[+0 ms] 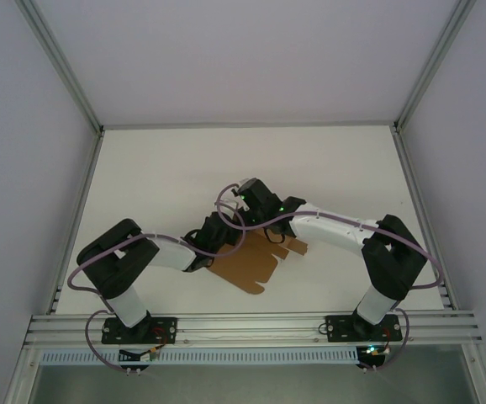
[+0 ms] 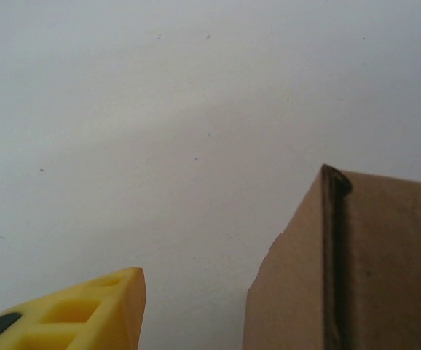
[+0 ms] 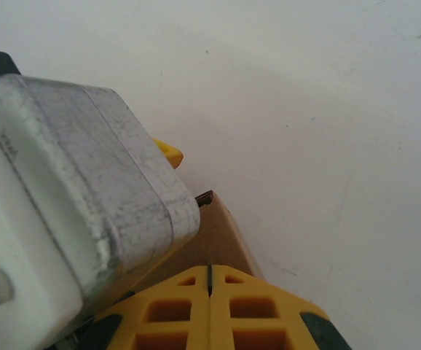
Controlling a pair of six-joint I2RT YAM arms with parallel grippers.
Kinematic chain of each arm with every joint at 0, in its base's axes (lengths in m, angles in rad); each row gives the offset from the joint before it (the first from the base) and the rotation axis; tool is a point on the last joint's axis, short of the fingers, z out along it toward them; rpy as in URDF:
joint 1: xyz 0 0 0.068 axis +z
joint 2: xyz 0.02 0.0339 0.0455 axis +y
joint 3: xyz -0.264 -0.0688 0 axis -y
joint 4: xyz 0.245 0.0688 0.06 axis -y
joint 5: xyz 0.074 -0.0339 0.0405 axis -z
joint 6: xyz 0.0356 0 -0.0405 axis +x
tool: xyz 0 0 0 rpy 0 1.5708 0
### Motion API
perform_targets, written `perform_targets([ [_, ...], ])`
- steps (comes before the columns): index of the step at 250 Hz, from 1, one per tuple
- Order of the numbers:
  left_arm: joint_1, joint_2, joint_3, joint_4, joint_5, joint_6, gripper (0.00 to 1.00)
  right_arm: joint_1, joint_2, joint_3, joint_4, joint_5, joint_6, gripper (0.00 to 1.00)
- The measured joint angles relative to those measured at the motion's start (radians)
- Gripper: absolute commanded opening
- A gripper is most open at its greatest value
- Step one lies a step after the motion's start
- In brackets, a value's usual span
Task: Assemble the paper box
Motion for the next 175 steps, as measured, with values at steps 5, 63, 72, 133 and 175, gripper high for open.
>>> perform_targets([
  [5, 0.000, -0.003, -0.004, 0.004, 0.003, 0.003, 0.39, 0.001, 0.000, 0.001, -0.002, -0.003, -0.001, 0.00],
  [63, 0.000, -0.009, -0.019, 0.026, 0.027, 0.008, 0.02, 0.004, 0.000, 0.011, -0.027, -0.017, -0.004, 0.00],
  [72, 0.000, -0.009, -0.019, 0.026, 0.027, 0.010, 0.00, 0.004, -0.001, 0.013, -0.031, -0.017, -0.004, 0.00],
  [133, -0.001, -0.016, 0.002, 0.017, 0.000, 0.002, 0.00, 0.009, -0.057, 0.015, -0.085, -0.013, -0.017, 0.36],
  [175, 0.000, -0.072, 0.006, 0.004, -0.027, -0.021, 0.00, 0.002, -0.225, 0.000, -0.138, 0.042, -0.035, 0.64],
])
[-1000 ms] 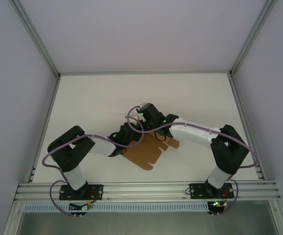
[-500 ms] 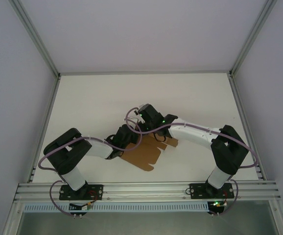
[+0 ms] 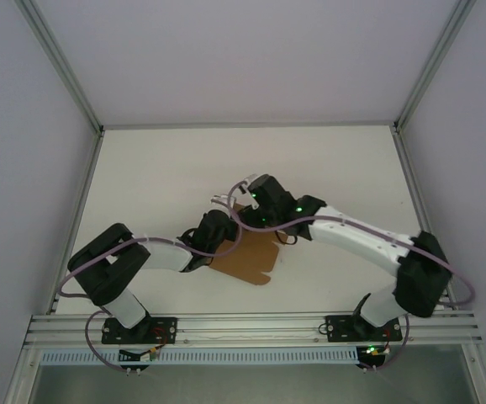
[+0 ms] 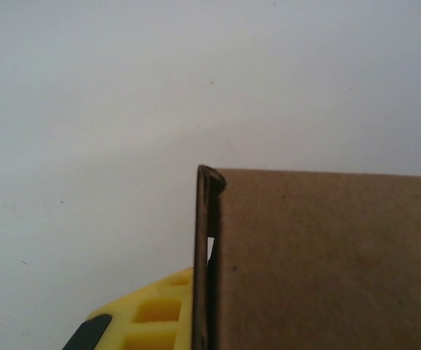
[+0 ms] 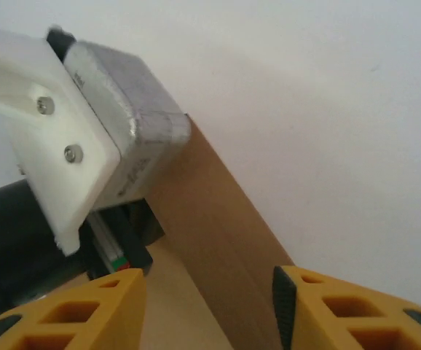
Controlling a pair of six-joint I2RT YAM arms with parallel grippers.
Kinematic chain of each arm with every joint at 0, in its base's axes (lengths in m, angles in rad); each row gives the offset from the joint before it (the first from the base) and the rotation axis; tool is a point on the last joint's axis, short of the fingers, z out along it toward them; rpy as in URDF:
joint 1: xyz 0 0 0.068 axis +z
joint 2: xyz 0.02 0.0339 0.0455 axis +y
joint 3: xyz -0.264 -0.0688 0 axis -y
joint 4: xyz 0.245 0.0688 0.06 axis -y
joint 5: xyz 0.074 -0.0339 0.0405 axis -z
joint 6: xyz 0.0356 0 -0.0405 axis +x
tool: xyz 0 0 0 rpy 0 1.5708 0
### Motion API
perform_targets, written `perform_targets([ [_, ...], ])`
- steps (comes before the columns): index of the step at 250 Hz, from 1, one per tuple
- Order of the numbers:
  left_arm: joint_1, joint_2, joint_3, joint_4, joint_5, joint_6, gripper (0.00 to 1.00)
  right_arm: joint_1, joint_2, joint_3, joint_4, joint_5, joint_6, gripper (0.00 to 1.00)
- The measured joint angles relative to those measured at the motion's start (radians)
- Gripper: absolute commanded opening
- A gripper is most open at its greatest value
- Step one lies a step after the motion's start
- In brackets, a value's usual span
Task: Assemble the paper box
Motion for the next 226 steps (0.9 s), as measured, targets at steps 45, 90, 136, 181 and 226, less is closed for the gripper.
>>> perform_targets([
  [45, 0.000, -0.066, 0.012, -0.072, -0.016, -0.038, 0.00, -0.042, -0.258, -0.110, -0.014, 0.092, 0.011, 0.76],
  [90, 0.000, -0.097, 0.055, -0.169, -0.014, -0.076, 0.00, -0.121, -0.402, -0.217, -0.044, 0.114, 0.040, 0.78],
  [136, 0.000, -0.103, 0.068, -0.212, -0.007, -0.098, 0.00, -0.159, -0.386, -0.259, -0.072, 0.108, 0.061, 0.78],
  [181, 0.001, -0.105, 0.068, -0.231, 0.015, -0.106, 0.00, -0.201, -0.332, -0.277, -0.065, 0.080, 0.061, 0.73],
  [226, 0.014, -0.108, 0.080, -0.283, 0.023, -0.121, 0.00, -0.208, -0.274, -0.278, -0.043, 0.023, 0.058, 0.71],
])
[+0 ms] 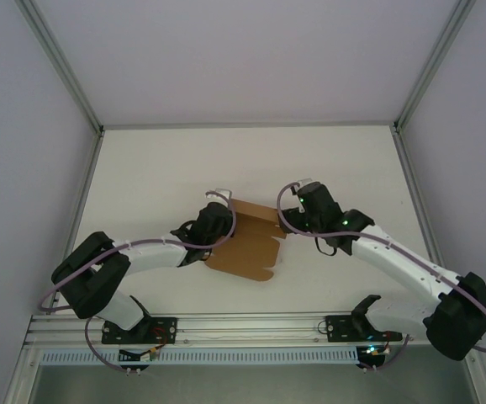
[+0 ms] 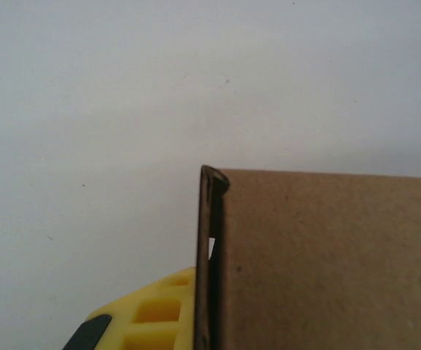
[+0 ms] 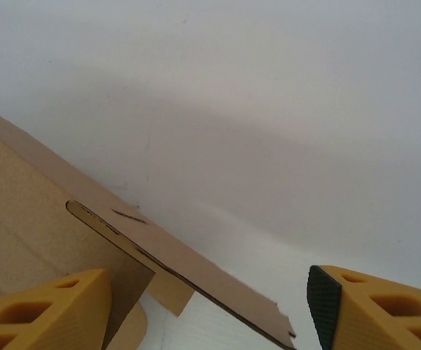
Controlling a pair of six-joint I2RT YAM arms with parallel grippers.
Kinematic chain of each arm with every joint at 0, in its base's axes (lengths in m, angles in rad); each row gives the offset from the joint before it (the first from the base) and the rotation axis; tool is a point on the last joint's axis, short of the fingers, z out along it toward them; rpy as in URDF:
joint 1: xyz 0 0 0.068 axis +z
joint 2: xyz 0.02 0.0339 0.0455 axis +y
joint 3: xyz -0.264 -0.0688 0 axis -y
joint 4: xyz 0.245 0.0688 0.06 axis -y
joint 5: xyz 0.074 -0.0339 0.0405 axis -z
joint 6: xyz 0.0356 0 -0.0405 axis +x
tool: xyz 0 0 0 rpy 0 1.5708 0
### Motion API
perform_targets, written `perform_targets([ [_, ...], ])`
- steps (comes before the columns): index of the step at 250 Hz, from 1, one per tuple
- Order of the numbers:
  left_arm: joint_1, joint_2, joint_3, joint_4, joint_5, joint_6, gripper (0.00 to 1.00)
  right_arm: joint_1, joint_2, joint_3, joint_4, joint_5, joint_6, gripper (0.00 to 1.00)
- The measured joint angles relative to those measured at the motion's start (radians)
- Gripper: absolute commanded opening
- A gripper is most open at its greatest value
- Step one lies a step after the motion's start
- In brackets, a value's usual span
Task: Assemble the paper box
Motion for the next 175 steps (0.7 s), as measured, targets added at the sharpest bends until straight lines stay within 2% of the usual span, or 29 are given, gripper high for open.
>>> perform_targets([
  [79, 0.014, -0.006, 0.001, -0.001, 0.055, -0.040, 0.00, -0.003, 0.031, -0.063, 0.114, -0.045, 0.001, 0.70],
  [128, 0.035, -0.004, 0.013, -0.019, 0.078, -0.039, 0.00, -0.012, 0.048, -0.113, 0.285, -0.017, 0.011, 0.72],
  [136, 0.037, 0.000, 0.015, -0.020, 0.079, -0.039, 0.00, -0.015, 0.053, -0.122, 0.322, -0.008, 0.015, 0.74],
  [153, 0.039, 0.010, 0.021, -0.022, 0.078, -0.040, 0.00, -0.018, 0.068, -0.140, 0.396, 0.011, 0.022, 0.83],
  [166, 0.039, 0.018, 0.024, -0.028, 0.078, -0.046, 0.00, -0.018, 0.081, -0.149, 0.443, 0.024, 0.035, 0.99],
  [175, 0.041, 0.024, 0.025, -0.032, 0.077, -0.060, 0.00, -0.021, 0.089, -0.152, 0.473, 0.031, 0.044, 1.00],
])
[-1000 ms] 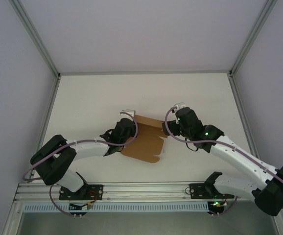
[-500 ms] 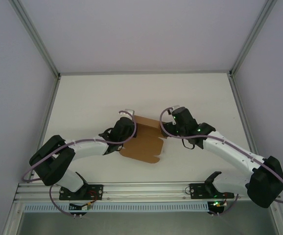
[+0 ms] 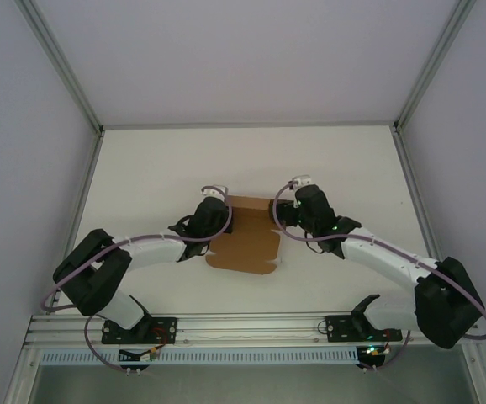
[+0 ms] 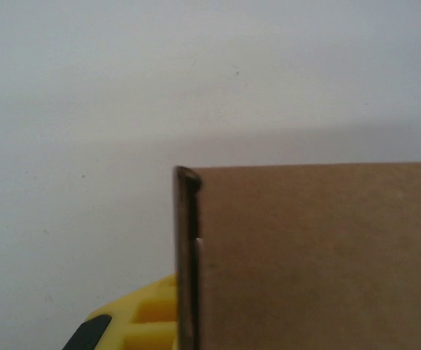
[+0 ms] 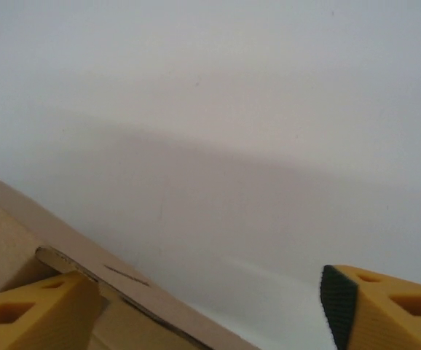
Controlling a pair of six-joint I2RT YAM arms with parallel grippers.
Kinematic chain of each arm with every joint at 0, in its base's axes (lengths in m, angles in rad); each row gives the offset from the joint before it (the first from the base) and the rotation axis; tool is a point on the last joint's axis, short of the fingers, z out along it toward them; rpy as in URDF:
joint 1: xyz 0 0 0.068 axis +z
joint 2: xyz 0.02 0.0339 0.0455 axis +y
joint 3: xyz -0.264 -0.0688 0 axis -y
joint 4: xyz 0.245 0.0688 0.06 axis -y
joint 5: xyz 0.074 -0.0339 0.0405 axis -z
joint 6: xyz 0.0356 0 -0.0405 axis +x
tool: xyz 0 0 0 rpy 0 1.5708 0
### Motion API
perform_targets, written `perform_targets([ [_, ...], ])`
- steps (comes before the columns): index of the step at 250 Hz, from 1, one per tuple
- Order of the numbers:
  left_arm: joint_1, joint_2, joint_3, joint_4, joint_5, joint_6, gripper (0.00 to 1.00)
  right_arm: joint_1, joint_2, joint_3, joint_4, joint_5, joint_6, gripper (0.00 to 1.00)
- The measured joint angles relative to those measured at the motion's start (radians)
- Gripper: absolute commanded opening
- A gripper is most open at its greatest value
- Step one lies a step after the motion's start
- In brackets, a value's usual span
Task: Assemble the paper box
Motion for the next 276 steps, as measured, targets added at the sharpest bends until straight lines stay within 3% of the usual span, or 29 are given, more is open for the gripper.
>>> perform_targets([
  [125, 0.005, 0.018, 0.093, -0.111, 0.022, -0.113, 0.00, 0.000, 0.051, -0.064, 0.336, 0.168, -0.051, 1.00],
  [172, 0.005, 0.018, 0.119, -0.136, 0.040, -0.140, 0.00, 0.007, 0.042, -0.074, 0.382, 0.206, -0.057, 1.00],
  [212, -0.005, 0.016, 0.131, -0.129, 0.055, -0.146, 0.00, 0.022, -0.058, -0.113, 0.335, 0.215, -0.066, 1.00],
  [276, -0.015, -0.033, 0.132, -0.110, 0.085, -0.142, 0.00, 0.028, -0.362, -0.120, 0.010, 0.196, 0.006, 1.00],
])
